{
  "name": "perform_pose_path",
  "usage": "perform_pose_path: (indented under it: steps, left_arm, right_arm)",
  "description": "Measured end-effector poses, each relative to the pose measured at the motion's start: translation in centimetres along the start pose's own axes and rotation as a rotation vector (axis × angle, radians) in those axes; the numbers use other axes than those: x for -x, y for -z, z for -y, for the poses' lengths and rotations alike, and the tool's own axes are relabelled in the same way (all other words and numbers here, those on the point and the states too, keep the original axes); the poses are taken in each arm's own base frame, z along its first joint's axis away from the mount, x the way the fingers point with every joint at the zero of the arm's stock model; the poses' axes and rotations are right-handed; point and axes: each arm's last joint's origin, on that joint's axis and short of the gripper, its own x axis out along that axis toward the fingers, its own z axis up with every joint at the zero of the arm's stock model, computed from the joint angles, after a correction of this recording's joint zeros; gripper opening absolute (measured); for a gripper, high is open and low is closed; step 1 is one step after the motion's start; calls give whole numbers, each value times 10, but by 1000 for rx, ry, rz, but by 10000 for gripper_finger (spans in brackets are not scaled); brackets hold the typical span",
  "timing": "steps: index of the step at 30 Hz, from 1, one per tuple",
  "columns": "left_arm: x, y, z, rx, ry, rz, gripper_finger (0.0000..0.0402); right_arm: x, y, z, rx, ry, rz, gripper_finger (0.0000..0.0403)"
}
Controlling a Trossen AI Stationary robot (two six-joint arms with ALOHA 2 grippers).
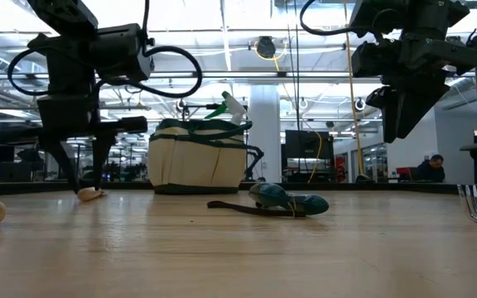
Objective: Pick & Place Garden tools in Gardening bag
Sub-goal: Put the trowel into the gardening bag
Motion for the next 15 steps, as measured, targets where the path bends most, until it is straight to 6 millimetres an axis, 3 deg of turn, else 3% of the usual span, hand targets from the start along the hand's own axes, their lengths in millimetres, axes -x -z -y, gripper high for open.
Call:
perform_pose_path:
  steps: [15]
  left_arm:
    - [-15,1,10,113,-25,35,113]
  right_arm:
    - [0,-3,0,2,-1,28,155]
